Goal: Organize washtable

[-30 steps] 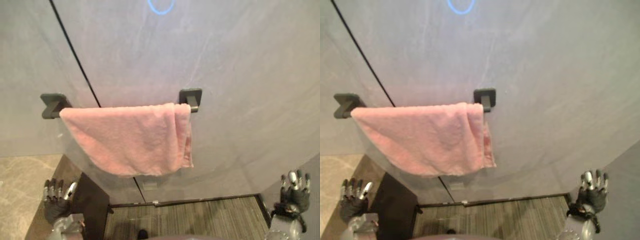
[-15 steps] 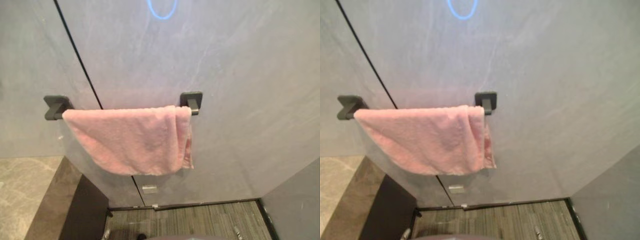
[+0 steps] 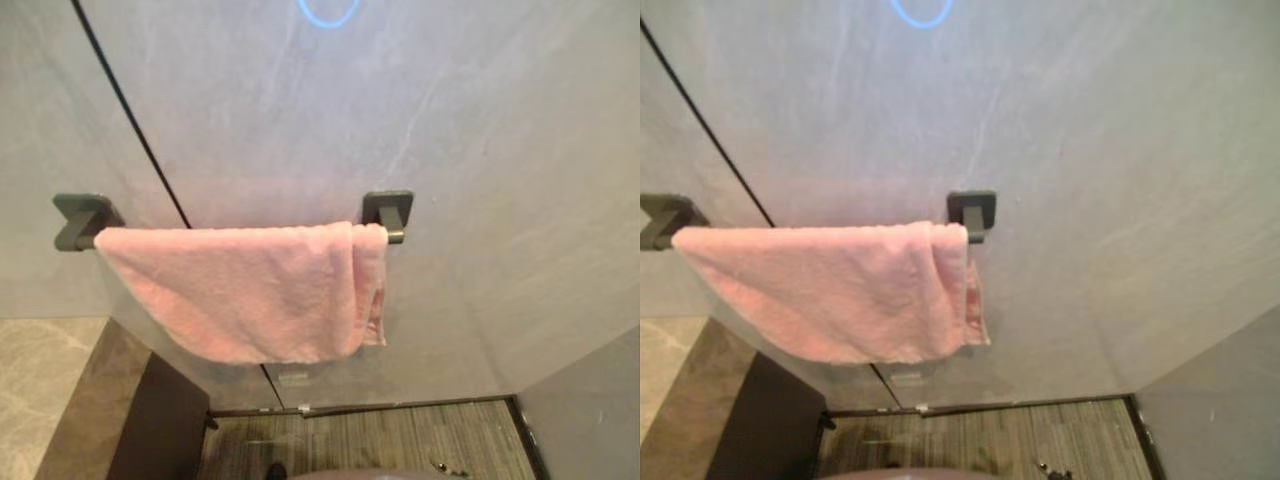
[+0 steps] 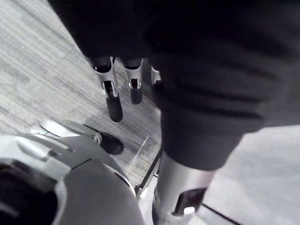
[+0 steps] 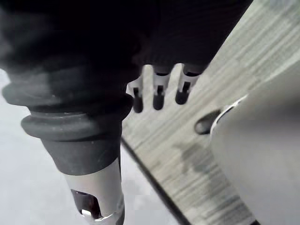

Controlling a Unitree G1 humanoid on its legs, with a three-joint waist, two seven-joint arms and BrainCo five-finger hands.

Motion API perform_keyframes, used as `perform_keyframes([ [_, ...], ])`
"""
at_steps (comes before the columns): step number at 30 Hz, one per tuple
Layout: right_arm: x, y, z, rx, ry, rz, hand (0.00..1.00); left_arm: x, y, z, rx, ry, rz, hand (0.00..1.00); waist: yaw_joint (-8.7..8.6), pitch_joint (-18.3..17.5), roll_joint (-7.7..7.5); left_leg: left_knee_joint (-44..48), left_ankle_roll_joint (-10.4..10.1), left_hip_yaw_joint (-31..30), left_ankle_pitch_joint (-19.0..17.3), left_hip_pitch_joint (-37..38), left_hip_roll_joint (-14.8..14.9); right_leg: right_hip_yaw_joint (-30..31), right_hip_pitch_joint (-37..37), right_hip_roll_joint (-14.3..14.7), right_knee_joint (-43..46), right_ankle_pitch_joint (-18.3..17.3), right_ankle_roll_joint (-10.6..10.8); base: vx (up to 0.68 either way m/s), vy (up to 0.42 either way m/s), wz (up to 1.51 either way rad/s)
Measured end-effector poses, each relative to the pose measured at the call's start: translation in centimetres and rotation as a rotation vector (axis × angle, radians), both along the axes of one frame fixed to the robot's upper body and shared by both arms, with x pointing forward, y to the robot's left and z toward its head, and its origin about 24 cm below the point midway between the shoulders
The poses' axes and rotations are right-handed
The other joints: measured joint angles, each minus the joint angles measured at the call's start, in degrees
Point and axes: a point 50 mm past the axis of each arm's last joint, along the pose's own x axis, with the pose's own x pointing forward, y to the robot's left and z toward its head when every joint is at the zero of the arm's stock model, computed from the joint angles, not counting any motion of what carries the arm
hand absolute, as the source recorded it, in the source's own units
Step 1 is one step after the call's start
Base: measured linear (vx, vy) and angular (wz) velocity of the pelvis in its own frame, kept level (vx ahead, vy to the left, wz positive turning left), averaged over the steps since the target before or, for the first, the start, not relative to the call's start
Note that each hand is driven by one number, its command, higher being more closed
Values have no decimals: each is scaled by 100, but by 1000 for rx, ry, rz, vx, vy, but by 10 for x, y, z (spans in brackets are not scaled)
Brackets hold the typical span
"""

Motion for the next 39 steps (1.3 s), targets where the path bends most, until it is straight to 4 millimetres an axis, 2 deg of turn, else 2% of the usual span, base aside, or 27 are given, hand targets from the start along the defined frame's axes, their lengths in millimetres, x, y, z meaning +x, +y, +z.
perform_keyframes([
  [4,11,4,1,-14,2,131,0,9,2,1,17,2,-108,0,-7,73,-39,0,0,4,-28,0,-15,21,-6,-10,-9,-11,14,0,0,0],
  [17,19,5,1,-11,-9,141,0,17,7,2,30,-8,-130,0,-10,295,-115,0,0,108,-64,38,-50,131,-35,-51,2,-14,18,-5,0,-3],
  [20,21,8,2,-3,-19,131,0,19,7,2,31,-11,-131,0,-4,369,-169,1,17,202,-77,44,-57,188,-145,-83,152,-16,22,-32,13,-16],
  [21,23,7,3,-6,-31,122,0,21,7,2,31,-17,-134,0,-2,405,-107,1,41,227,-101,47,-59,320,-254,-86,382,-47,63,-30,20,-18],
  [23,28,5,5,-6,-62,90,0,25,7,3,34,-25,-136,0,-4,534,-88,1,53,196,-150,23,-23,487,-458,-63,832,-101,59,-77,28,-5],
  [27,27,4,6,-3,-81,54,0,27,8,4,39,-33,-129,0,-4,545,-95,0,59,-243,-158,-32,-31,602,-598,-76,1449,-175,62,-42,16,47],
  [30,26,8,5,-30,-54,180,0,28,12,5,47,-43,-126,0,32,444,-167,2,52,-655,-148,-292,-162,438,-527,-125,1275,-250,68,13,9,70],
  [32,29,17,4,-29,-42,270,0,27,18,6,61,-39,-122,0,51,365,-338,5,46,-854,92,-467,-270,282,-474,-202,1018,-509,109,28,-61,54],
  [33,32,17,4,-31,-40,296,0,27,18,6,59,-43,-111,0,44,392,-350,10,31,-944,167,-494,-256,246,-403,-163,951,-543,98,-13,-72,43],
  [35,32,16,4,-33,-35,294,0,25,15,5,41,-44,-70,0,22,466,-243,9,7,-1134,245,-468,-215,81,-229,-88,898,-596,49,-34,-83,52],
  [36,32,15,4,-36,-37,292,0,25,13,4,28,-51,-43,0,19,467,-242,7,-17,-1247,266,-435,-195,-42,-126,-52,912,-643,27,-51,-100,54],
  [38,32,14,5,-38,-41,287,0,24,9,4,9,-66,13,0,60,535,-106,6,-48,-1343,298,-400,-147,-162,-70,10,981,-715,-23,-59,-80,40],
  [39,33,12,5,-43,-46,285,0,24,7,4,3,-80,40,0,76,543,-129,6,-82,-1420,321,-387,-117,-224,-36,51,1046,-765,-58,-50,-79,30],
])
